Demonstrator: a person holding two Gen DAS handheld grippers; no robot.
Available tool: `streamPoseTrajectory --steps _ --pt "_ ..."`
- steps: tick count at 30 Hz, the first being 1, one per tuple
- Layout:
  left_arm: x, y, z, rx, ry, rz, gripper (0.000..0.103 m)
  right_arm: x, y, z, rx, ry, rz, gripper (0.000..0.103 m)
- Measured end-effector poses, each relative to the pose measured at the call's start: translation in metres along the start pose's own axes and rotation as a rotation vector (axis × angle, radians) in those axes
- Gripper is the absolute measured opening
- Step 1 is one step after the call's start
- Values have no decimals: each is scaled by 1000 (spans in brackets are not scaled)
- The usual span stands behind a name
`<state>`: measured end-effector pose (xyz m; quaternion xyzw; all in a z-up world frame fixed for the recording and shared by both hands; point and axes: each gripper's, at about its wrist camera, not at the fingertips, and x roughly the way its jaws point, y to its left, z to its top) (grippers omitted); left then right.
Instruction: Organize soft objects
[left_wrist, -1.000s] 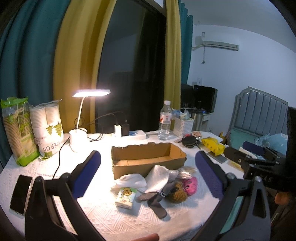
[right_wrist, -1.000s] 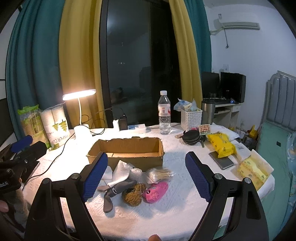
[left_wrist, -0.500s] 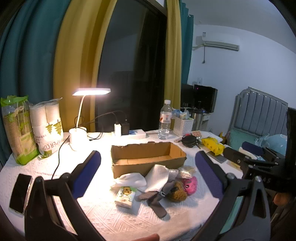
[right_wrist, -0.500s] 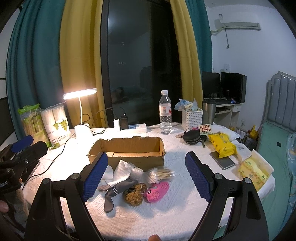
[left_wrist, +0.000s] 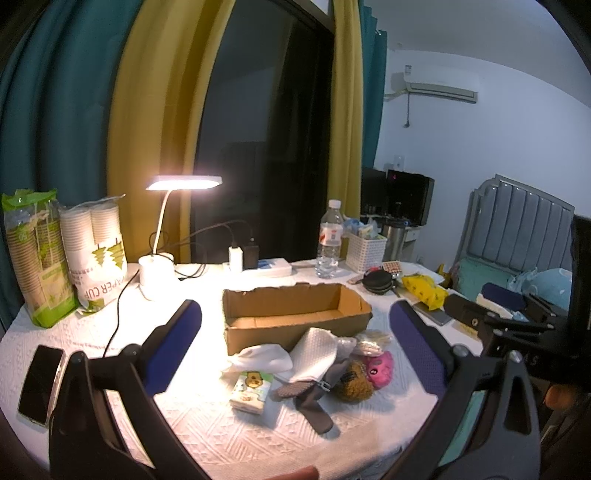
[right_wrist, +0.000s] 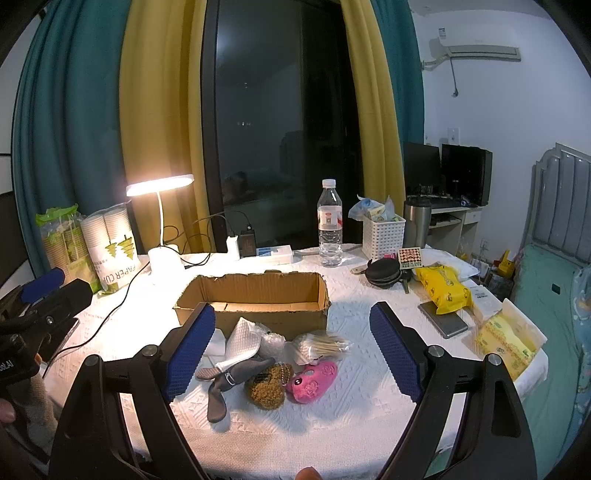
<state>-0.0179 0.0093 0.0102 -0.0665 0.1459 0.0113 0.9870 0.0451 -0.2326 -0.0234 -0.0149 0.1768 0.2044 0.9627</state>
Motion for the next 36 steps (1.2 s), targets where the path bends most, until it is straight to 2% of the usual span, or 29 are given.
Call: streamPoseTrajectory --steps 24,31,36 --pt "0 4 -6 -14 7 2 102 2 4 -5 -7 8 2 88" --pt "20 15 -14 -16 69 29 102 21 -2 -13 15 47 4 88" --pt "46 30 -33 -38 159 52 102 47 -11 -27 27 115 -3 88"
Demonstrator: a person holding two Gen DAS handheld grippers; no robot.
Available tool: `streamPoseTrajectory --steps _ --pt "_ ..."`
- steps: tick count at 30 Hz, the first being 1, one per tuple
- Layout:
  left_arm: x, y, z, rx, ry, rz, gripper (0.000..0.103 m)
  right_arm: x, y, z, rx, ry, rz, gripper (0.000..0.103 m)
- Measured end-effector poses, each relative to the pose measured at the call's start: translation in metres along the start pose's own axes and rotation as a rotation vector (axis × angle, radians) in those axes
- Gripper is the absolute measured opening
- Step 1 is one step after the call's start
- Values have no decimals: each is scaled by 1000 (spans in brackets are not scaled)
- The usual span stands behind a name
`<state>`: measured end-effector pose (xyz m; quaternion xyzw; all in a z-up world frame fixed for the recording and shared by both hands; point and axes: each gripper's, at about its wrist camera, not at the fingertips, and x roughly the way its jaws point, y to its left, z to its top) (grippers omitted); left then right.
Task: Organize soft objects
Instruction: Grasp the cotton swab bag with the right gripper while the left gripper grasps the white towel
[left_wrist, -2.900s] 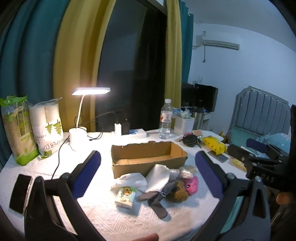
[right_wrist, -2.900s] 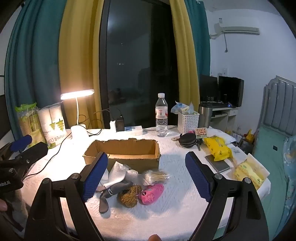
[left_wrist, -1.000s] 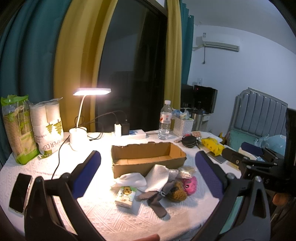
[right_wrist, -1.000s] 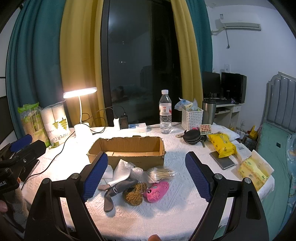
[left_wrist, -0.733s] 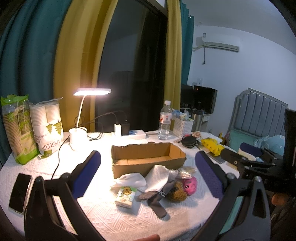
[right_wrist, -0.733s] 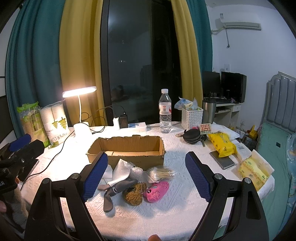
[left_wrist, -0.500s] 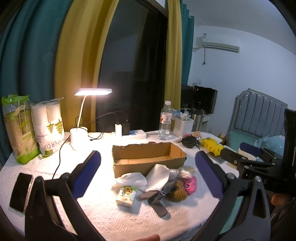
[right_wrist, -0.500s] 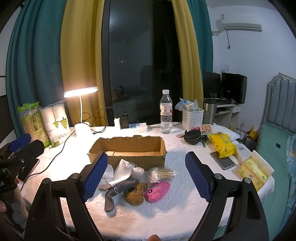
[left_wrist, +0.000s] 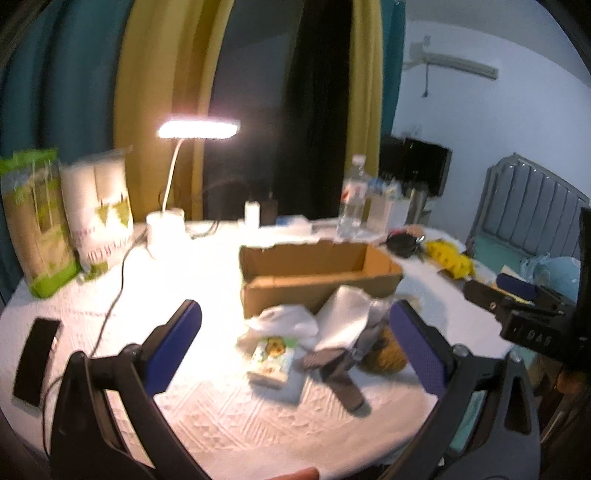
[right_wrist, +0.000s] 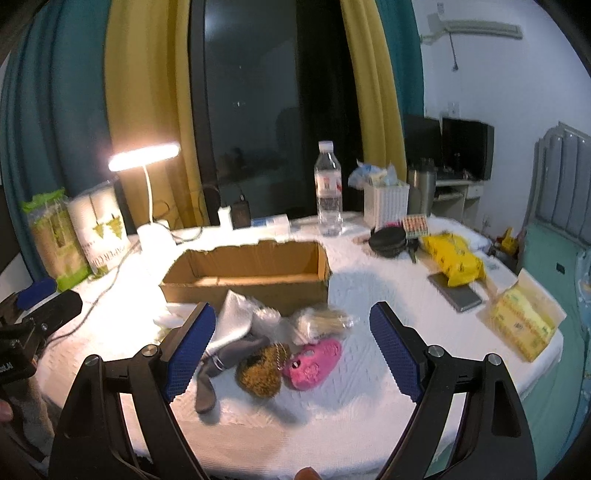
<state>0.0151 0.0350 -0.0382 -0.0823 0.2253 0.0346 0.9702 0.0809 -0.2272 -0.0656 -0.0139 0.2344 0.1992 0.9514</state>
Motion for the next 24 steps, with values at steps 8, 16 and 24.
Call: streamPoseTrajectory --steps 8,16,24 --pt "47 10 -9 -15 95 14 102 41 -16 -9 23 90 -26 88" --pt "102 17 -11 -17 197 31 102 80 -31 -13 40 174 -45 88" --pt "153 21 -12 -35 283 22 101 125 -53 -12 50 251 -49 88"
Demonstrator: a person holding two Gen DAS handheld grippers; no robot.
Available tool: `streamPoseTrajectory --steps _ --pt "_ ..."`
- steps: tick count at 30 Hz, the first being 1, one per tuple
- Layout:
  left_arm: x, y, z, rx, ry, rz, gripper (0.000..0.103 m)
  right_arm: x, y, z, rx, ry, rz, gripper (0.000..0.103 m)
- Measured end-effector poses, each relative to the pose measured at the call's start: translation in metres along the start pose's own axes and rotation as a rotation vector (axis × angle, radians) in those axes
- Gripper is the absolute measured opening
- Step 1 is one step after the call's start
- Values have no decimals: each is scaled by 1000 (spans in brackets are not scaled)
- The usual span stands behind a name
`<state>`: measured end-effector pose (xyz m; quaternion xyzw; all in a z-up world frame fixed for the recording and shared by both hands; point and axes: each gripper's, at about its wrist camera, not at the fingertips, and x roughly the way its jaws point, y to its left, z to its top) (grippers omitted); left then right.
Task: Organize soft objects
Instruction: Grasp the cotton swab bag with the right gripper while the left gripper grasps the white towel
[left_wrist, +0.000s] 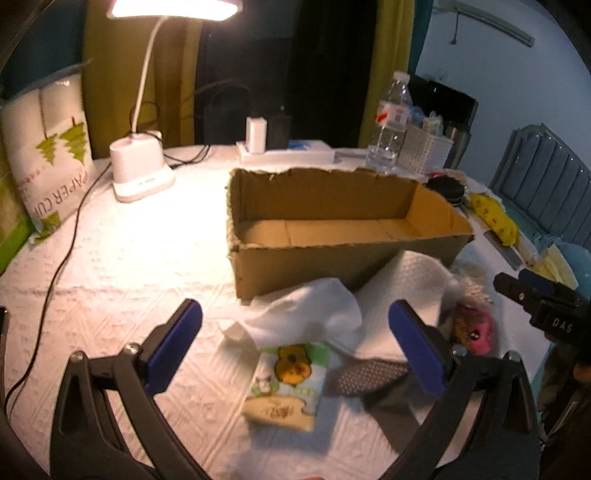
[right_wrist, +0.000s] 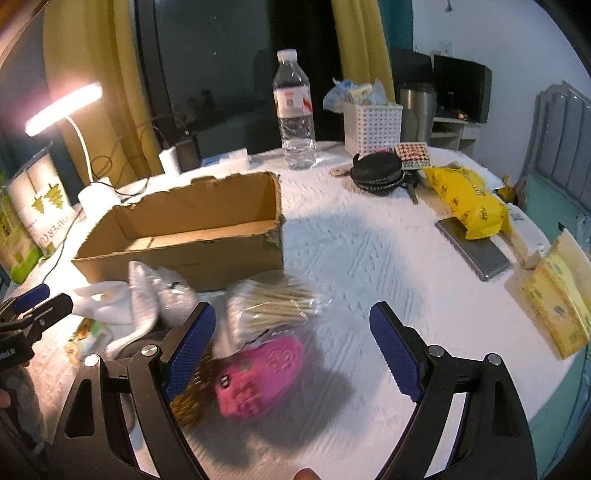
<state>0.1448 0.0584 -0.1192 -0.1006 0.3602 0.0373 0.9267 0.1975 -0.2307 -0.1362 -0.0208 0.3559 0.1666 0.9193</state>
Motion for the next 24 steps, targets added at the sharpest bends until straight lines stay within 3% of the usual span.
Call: streamPoseTrajectory --steps 4,8,11,13,17,18,19,20,22,24 --pt "20 1 4 -11 44 -5 92 20 -7 6 -3 34 25 88" --pt "37 1 5 -8 95 -3 90 41 -13 9 24 71 62 88" --pt "45 0 4 2 125 -3 81 53 -17 10 47 99 101 88" --pt "50 -3 4 12 145 -15 68 59 -18 10 56 114 131 88" --pt "55 -5 4 21 169 -25 55 69 -16 10 85 155 191 87" --pt "56 -5 4 22 177 -28 49 70 -16 9 90 159 201 85" --pt "57 -5 4 22 185 -34 42 70 -14 9 96 158 222 72" --pt "58 -5 4 22 189 -38 36 69 -14 10 102 156 243 69" --pt "55 -5 4 13 188 -59 23 66 -10 10 84 158 239 67" --pt "50 -6 3 18 176 -68 17 62 -8 11 68 148 235 66"
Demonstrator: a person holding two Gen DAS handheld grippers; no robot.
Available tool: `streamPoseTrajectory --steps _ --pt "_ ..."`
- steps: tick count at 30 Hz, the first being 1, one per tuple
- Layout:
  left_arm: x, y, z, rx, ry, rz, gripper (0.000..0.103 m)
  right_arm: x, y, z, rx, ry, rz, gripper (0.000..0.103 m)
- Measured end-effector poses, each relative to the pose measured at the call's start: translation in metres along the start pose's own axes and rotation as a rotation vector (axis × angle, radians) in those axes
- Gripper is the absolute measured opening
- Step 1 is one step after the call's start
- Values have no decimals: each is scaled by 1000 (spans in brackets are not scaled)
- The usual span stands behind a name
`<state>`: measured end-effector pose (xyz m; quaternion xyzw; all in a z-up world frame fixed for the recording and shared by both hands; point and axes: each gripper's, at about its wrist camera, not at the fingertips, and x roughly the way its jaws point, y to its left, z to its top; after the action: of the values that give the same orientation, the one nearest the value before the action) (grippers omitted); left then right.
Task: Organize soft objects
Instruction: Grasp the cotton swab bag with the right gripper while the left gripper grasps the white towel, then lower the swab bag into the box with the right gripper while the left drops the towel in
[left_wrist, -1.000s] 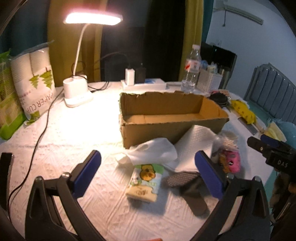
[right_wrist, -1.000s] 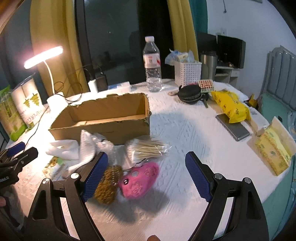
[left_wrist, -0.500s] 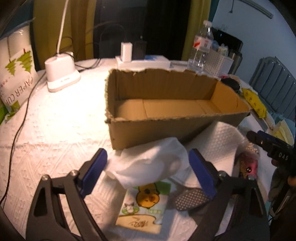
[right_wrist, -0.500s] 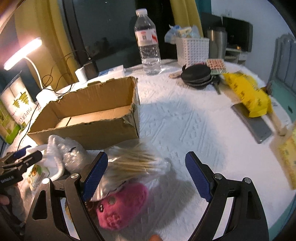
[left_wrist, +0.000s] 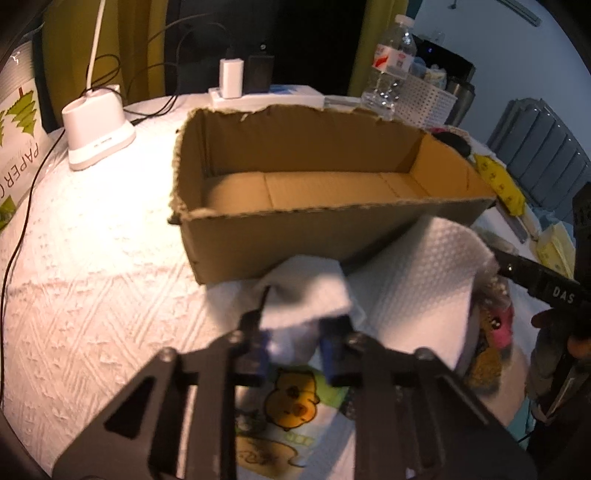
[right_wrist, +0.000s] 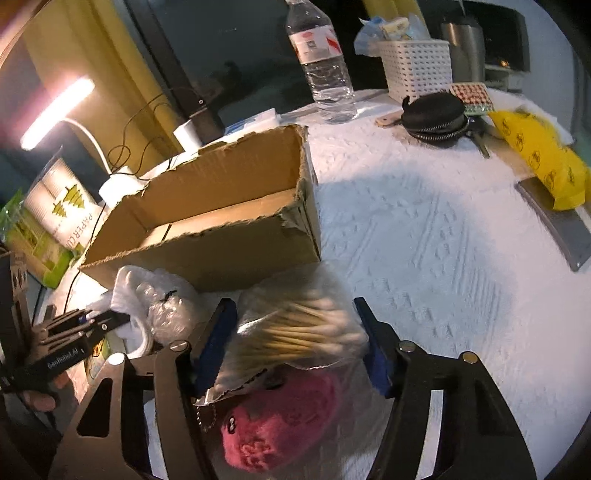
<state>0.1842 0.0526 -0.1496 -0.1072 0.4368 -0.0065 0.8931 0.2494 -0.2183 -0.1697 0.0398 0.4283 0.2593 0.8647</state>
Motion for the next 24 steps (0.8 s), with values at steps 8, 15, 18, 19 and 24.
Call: streamPoseTrajectory --steps 8,15,18,19,24 --pt "-36 -6 0 7 -94 -45 16 -28 4 -3 -38 -71 -53 63" --pt "-72 -14 7 33 -183 -68 16 -58 5 2 -48 -146 -69 63" --pt "-84 -17 13 42 -216 -70 16 -71 6 6 -57 -178 -63 63" --pt "-89 -17 16 43 -228 -71 16 -74 8 8 -64 -189 -60 63" --pt "-105 -20 30 48 -281 -76 16 -86 12 19 -85 -229 -49 63"
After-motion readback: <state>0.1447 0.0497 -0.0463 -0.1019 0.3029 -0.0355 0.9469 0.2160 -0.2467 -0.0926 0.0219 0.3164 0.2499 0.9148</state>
